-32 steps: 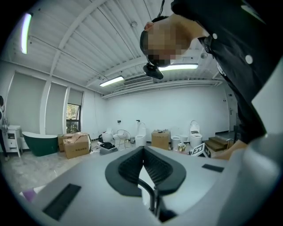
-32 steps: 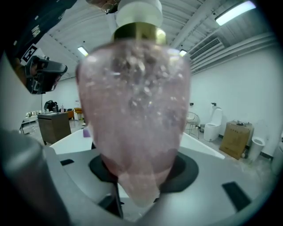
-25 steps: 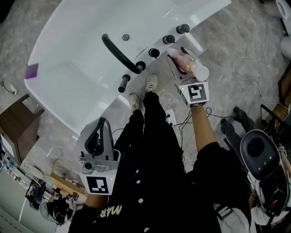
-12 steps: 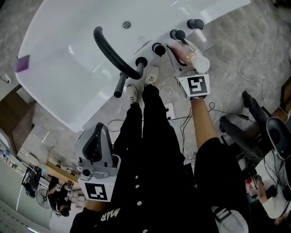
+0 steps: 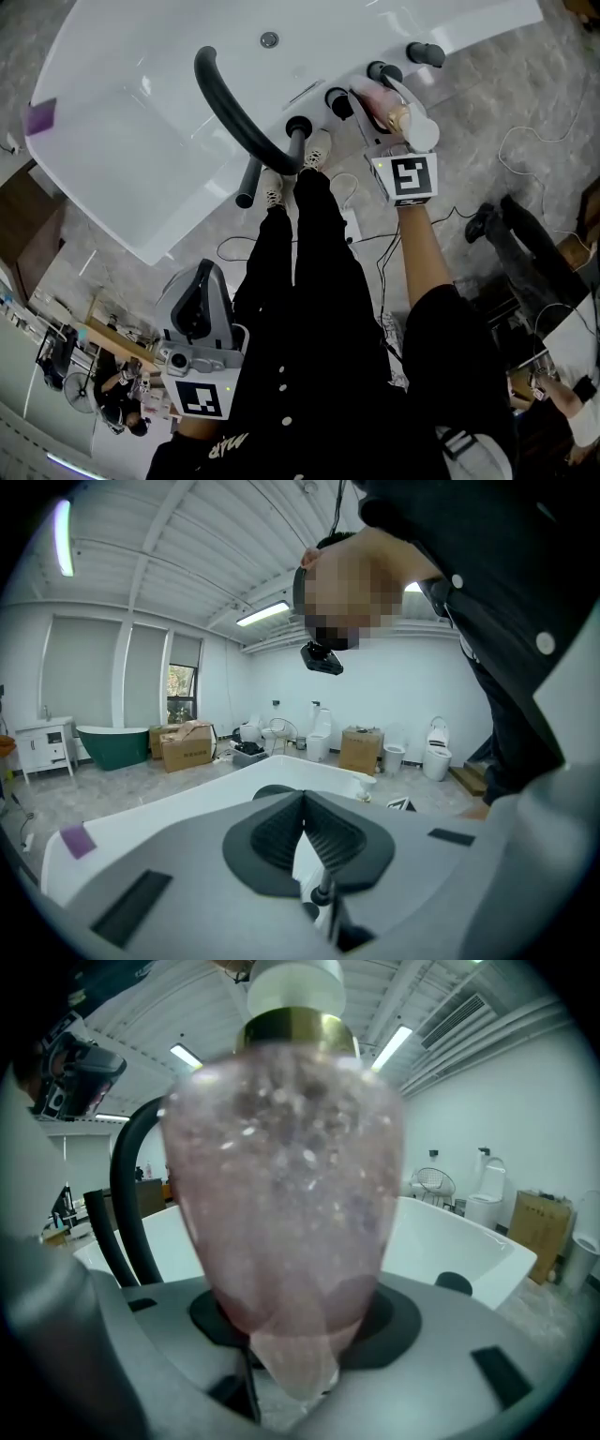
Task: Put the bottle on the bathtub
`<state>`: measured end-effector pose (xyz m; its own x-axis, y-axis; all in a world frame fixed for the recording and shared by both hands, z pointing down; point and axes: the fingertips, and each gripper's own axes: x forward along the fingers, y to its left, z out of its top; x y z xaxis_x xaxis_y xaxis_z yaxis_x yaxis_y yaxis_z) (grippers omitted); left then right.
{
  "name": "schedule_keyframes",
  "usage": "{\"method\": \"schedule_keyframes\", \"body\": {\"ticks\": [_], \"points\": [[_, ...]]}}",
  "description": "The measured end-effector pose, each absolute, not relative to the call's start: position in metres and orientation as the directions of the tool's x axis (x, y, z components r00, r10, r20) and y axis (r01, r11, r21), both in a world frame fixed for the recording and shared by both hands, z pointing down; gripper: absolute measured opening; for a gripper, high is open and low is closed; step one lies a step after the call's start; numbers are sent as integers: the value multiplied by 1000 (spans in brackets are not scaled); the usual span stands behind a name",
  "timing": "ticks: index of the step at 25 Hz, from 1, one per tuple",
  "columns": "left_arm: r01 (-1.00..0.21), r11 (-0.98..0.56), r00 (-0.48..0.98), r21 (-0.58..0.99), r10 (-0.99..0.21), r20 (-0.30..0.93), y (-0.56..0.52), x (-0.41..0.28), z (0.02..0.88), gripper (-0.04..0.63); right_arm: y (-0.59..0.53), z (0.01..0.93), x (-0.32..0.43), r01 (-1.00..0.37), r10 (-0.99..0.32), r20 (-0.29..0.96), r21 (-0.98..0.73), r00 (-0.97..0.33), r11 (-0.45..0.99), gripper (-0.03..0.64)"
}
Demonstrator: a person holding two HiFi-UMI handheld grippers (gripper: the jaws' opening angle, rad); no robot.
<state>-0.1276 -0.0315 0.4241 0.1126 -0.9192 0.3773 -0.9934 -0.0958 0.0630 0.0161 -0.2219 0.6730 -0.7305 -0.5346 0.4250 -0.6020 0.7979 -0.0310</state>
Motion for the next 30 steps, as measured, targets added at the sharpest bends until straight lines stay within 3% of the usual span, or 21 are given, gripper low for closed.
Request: {"method": "schedule_keyframes", "body": {"ticks": [30], "points": [[-993, -67, 103, 100, -907, 409, -35, -134, 440, 11, -227, 683, 7, -601, -546, 399, -16, -737, 799, 230]]}}
